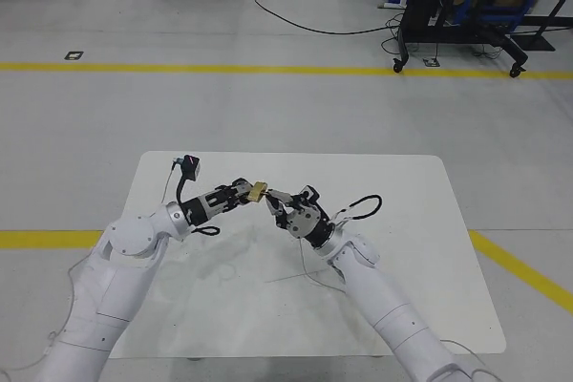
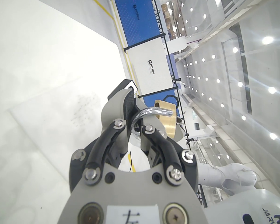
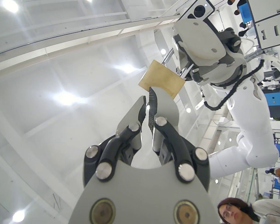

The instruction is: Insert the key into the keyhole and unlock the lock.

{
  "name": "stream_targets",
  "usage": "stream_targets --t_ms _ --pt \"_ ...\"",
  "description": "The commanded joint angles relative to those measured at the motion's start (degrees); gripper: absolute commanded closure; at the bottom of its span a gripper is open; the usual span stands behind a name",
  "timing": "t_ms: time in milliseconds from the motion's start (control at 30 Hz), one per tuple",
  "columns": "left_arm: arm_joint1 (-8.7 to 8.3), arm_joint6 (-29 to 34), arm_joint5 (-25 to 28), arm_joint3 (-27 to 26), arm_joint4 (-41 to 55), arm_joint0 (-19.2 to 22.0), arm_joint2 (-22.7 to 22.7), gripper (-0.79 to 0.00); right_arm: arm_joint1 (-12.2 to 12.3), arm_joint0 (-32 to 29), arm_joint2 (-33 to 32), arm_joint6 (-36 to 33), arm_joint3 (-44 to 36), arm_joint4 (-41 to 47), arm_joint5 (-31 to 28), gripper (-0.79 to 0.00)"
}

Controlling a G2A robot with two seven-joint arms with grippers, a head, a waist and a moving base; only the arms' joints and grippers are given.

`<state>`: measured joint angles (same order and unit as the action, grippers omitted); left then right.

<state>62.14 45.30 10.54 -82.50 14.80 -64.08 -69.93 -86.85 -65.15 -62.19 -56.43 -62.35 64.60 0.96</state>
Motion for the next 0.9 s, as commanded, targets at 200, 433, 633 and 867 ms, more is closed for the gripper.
stream_targets --t_ms 200,433,633,867 --pt "-0.04 -0.6 1.0 -0.9 2.2 -1.4 -1.2 0.0 0.3 -0.6 -0.5 7.1 -2.1 -10.3 -12.1 -0.345" --pt "-0.03 0.6 0.8 -0.3 5.2 -1.4 -2.2 0.0 1.3 -4.7 -0.4 15.9 -9.5 -27.5 -21.9 -0.785" --pt "-0.02 0.6 0.5 -0.3 5.3 -1.5 -2.4 0.0 2.8 -8.9 -4.7 20.4 -14.9 -36.7 -24.3 -0.785" --pt "-0.06 -0.1 -0.2 -1.2 1.1 -1.4 -1.6 0.0 4.9 -17.8 -13.9 32.1 -23.9 -52.5 -31.3 -0.785"
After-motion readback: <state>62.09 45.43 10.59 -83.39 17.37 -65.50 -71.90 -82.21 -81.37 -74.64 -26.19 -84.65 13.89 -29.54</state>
